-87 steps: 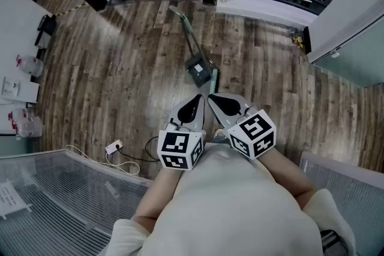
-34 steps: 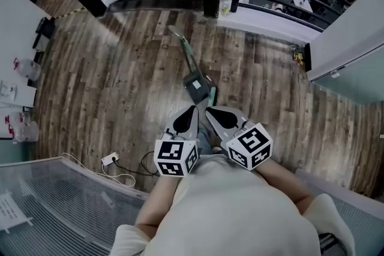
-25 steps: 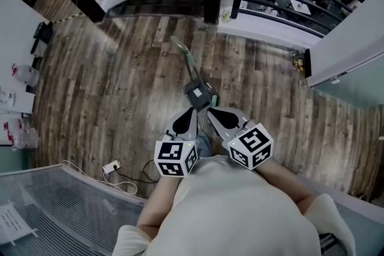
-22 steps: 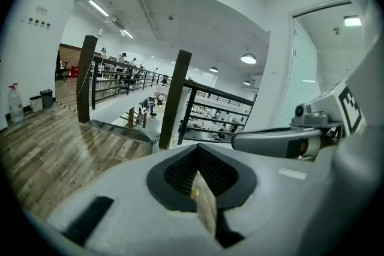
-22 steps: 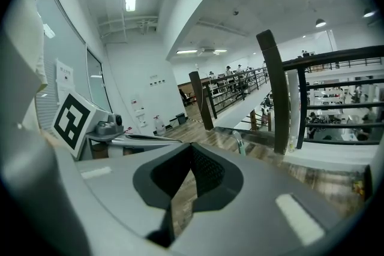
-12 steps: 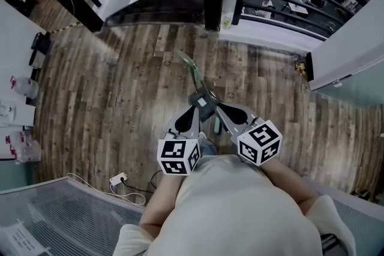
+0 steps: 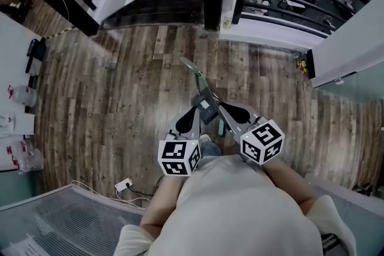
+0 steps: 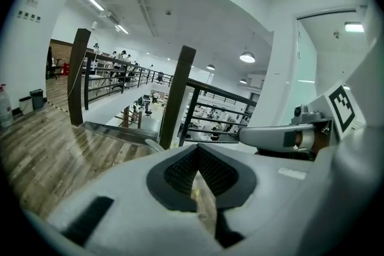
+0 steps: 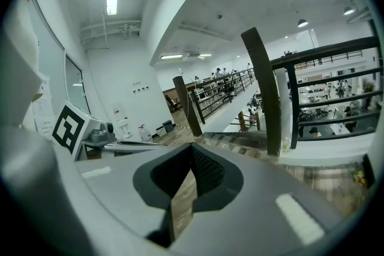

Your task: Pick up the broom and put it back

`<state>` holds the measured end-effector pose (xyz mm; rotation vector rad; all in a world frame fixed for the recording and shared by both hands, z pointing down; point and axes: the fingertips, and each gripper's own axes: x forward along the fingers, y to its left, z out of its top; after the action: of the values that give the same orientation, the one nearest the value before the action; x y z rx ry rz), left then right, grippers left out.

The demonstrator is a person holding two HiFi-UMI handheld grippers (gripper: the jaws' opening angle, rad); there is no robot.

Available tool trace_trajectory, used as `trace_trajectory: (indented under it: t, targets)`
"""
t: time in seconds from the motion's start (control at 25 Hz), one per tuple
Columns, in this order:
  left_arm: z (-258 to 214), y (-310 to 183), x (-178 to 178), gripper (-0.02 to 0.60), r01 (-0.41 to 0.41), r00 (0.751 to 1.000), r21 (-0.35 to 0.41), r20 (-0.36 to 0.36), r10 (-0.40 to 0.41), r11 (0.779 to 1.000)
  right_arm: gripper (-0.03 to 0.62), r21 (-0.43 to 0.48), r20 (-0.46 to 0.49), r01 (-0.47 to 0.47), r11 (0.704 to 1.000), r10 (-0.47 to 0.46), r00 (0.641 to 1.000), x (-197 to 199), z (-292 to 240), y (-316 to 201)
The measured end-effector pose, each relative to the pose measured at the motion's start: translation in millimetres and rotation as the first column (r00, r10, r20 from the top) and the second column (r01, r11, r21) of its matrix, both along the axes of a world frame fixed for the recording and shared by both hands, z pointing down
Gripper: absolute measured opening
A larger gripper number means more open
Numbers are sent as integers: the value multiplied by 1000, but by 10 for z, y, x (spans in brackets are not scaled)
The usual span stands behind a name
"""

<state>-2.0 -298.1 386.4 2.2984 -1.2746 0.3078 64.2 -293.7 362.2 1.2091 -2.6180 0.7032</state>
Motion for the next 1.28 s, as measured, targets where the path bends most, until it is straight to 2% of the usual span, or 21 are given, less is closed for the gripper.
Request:
trace_trajectory:
  t: [0.32,0.84,1.28]
  targets:
    - [187,-270,-155,8,-16,1000,-28,3,16,999,9,-26,-40,-44,999,43,998,-15,268,-263]
    - [551,-633,-374,8,-46,999,-56,23,47,997,80,-61,-110,-81,995,74,991,-107,692,-757]
    - [867,-836,-487,8,12,1000,-75,29,-9,997,131,-96,-152,-28,995,13,988,-167,1149,-997]
